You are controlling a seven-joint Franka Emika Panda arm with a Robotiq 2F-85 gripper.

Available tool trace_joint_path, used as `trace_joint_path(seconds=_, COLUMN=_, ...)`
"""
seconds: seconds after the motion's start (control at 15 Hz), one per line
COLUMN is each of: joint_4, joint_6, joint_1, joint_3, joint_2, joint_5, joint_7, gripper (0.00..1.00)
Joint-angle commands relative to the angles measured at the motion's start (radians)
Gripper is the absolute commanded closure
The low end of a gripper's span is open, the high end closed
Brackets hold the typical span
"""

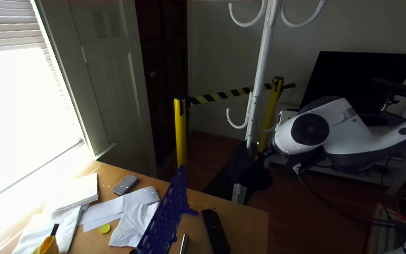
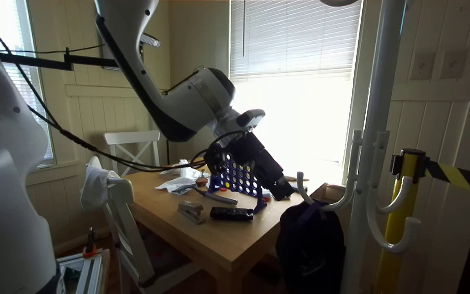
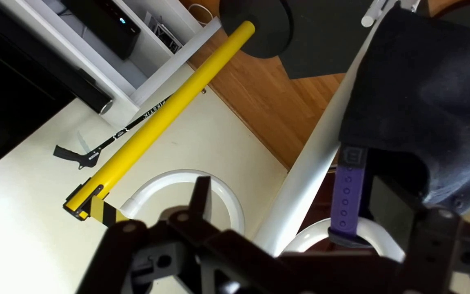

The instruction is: Put the black cap on the table.

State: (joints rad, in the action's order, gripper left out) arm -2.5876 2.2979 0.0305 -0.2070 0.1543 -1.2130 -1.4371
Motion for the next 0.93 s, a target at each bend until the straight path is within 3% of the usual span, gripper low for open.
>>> trace_joint_path(seconds=0.0, joint_4=0.054, joint_6=-0.031, joint_1=0.021, joint_3=0.033, joint_2=-0.079, joint_5=-0.047, joint_7=-0.066, gripper=0.0)
trace_joint_path(seconds=0.87, joint_4=0.172, joint_6=-0.063, joint_1=0.042, joint_3=0.07, joint_2=-0.252, joint_5=-0.154, joint_7=-0.208, gripper=0.0)
